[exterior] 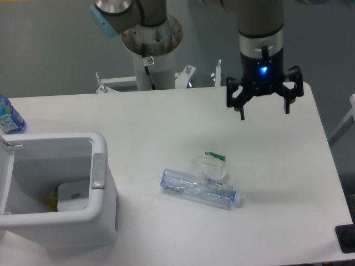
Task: Place the trash in the trash can
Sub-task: 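Lower the open gripper over the clear plastic bag with green strip, then close the gripper on the plastic bag and lift it, then carry the bag over the white bin and open the gripper, then move the gripper back and lower it onto the water bottle's cap end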
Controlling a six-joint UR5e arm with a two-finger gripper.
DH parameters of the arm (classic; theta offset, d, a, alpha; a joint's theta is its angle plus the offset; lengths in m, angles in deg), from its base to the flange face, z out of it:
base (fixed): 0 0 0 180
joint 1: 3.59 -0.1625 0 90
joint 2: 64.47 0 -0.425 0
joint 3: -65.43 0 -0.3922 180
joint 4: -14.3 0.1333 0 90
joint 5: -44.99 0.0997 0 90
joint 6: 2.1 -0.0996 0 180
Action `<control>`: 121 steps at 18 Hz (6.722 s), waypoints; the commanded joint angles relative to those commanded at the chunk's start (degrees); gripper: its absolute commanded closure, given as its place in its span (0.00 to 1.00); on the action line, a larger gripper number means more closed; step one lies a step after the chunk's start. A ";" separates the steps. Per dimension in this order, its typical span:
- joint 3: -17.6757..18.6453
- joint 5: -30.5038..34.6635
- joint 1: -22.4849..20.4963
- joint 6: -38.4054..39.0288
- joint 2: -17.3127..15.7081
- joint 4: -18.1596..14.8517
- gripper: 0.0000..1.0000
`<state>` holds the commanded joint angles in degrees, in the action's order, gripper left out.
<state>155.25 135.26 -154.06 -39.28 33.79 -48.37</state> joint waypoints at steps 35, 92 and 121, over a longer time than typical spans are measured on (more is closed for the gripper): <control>16.80 7.56 9.49 2.37 13.89 14.60 0.91; 5.19 -17.42 6.87 44.29 -0.44 13.19 0.00; 3.18 -8.79 4.04 56.16 24.25 13.72 0.00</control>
<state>158.43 126.47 -150.02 16.88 58.04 -34.65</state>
